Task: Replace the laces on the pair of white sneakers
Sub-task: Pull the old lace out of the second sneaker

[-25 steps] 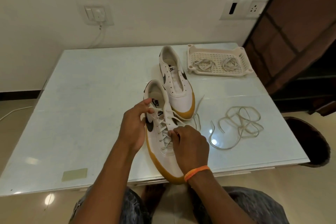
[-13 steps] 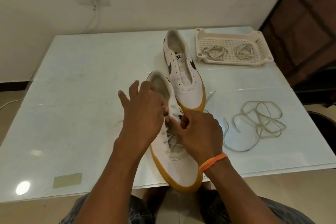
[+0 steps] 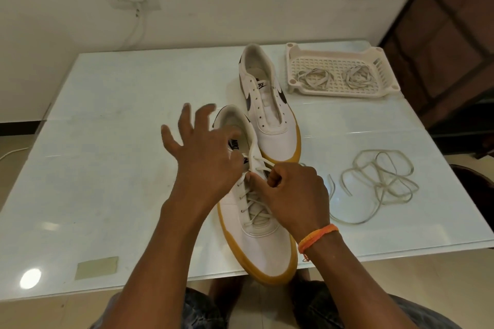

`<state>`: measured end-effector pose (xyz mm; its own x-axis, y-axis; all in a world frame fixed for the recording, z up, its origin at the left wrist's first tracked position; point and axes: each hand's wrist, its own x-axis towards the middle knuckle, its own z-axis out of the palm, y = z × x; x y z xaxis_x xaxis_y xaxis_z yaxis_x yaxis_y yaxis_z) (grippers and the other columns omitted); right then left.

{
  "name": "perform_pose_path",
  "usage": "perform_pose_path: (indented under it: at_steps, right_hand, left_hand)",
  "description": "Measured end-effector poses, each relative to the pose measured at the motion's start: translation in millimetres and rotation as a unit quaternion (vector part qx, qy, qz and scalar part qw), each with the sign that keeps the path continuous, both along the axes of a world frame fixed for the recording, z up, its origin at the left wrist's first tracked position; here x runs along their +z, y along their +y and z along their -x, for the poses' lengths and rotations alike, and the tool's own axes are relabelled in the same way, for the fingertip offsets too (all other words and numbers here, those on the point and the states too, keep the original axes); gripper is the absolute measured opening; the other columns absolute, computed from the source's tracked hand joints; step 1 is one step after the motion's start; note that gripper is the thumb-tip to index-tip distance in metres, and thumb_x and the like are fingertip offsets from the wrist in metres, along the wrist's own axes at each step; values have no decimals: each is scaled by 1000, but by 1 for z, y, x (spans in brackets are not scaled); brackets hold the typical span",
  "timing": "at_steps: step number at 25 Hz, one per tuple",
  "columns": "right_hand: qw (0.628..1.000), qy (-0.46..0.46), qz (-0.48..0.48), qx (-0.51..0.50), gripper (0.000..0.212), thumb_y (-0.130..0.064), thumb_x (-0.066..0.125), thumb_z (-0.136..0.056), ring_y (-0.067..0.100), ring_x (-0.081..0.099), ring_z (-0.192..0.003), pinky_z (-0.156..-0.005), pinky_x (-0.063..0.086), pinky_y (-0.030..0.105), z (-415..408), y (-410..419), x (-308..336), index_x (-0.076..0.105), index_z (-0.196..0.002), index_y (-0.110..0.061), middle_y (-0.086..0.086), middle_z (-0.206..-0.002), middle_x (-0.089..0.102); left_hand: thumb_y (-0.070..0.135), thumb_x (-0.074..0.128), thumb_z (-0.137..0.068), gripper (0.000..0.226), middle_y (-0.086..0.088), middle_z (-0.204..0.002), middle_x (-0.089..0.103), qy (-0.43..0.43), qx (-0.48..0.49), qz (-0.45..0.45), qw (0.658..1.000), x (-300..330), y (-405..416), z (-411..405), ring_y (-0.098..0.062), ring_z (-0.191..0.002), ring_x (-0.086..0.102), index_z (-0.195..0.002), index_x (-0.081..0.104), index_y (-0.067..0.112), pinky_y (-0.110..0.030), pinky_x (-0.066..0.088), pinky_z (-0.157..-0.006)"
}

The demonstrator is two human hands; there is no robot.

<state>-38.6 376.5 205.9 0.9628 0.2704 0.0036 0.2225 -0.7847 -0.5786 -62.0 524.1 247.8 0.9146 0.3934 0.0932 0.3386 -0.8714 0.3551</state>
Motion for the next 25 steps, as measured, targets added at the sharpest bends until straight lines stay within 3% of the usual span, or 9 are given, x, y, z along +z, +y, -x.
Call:
perform_pose_path:
  at_steps: [3, 6, 9, 11, 13, 16, 19, 22, 25]
  right_hand:
    - [1000, 0, 2, 4, 52, -68, 57, -81, 11, 50, -50, -52, 39, 21, 1, 0, 0, 48, -56, -24, -7, -52, 50]
    - [1000, -1, 2, 4, 51, -69, 56, -81, 11, 50, -51, -55, 41, 21, 0, 0, 0, 51, -58, -24, -8, -53, 50]
    - [1000, -3, -5, 2, 52, -68, 57, -81, 11, 51, -51, -55, 42, 21, 0, -1, 0, 55, -59, -21, -7, -52, 51]
    - [1000, 3, -12, 4, 52, -67, 58, -81, 11, 51, -51, -54, 40, 19, 0, -2, 1, 56, -58, -21, -7, -52, 52]
    - [1000, 3, -10, 5, 51, -67, 59, -81, 11, 51, -50, -53, 38, 19, -1, -2, 0, 55, -56, -22, -8, -51, 51]
    - [1000, -1, -15, 3, 52, -67, 60, -79, 12, 52, -51, -55, 42, 22, -2, -1, 0, 53, -54, -22, -8, -49, 50]
    - [1000, -1, -13, 3, 51, -66, 61, -79, 12, 51, -50, -53, 40, 21, -2, -2, 0, 52, -53, -23, -9, -49, 49]
    - [1000, 0, -11, 1, 53, -67, 61, -79, 12, 50, -50, -53, 38, 20, -2, -1, 1, 48, -52, -24, -9, -48, 48]
    - [1000, -2, -2, 0, 53, -69, 59, -79, 12, 51, -51, -53, 38, 21, -2, -2, 1, 50, -53, -23, -8, -49, 48]
  left_hand:
    - [40, 58, -90, 26, 11, -154, 26, 71, -39, -67, 994, -9, -4, -4, -21, -147, -3, -115, 65, 38, -48, -9, -109]
    - [25, 67, -84, 22, 4, -147, 38, 24, -33, -80, 996, -15, -2, -2, -23, -143, 18, -105, 67, 33, -54, 5, -107]
    - [6, 64, -85, 21, -5, -130, 44, -87, 118, -27, 989, -7, 7, -2, -24, -125, 42, -96, 64, 24, -48, 24, -97]
    - [4, 58, -91, 20, -7, -123, 43, -118, 244, 44, 962, -4, 18, -2, -23, -111, 49, -99, 59, 23, -40, 24, -87]
    - [3, 58, -90, 24, -6, -124, 42, -111, 282, 73, 950, -7, 26, -2, -24, -111, 50, -105, 58, 22, -37, 23, -85]
    - [11, 66, -81, 42, -1, -138, 35, -64, 156, 84, 982, -8, 20, -1, -22, -131, 34, -118, 57, 30, -42, 25, -100]
    - [30, 68, -80, 27, 8, -148, 31, 5, -32, 11, 999, -5, 4, -5, -19, -141, 13, -105, 67, 37, -44, 14, -107]
    - [34, 66, -86, 11, 16, -144, 42, 40, -51, -8, 998, -13, -1, -6, -16, -139, 16, -95, 72, 35, -40, 11, -104]
    - [28, 68, -87, 8, 19, -121, 62, -27, -11, 33, 999, -13, 2, -7, -12, -131, 36, -87, 74, 34, -37, 15, -95]
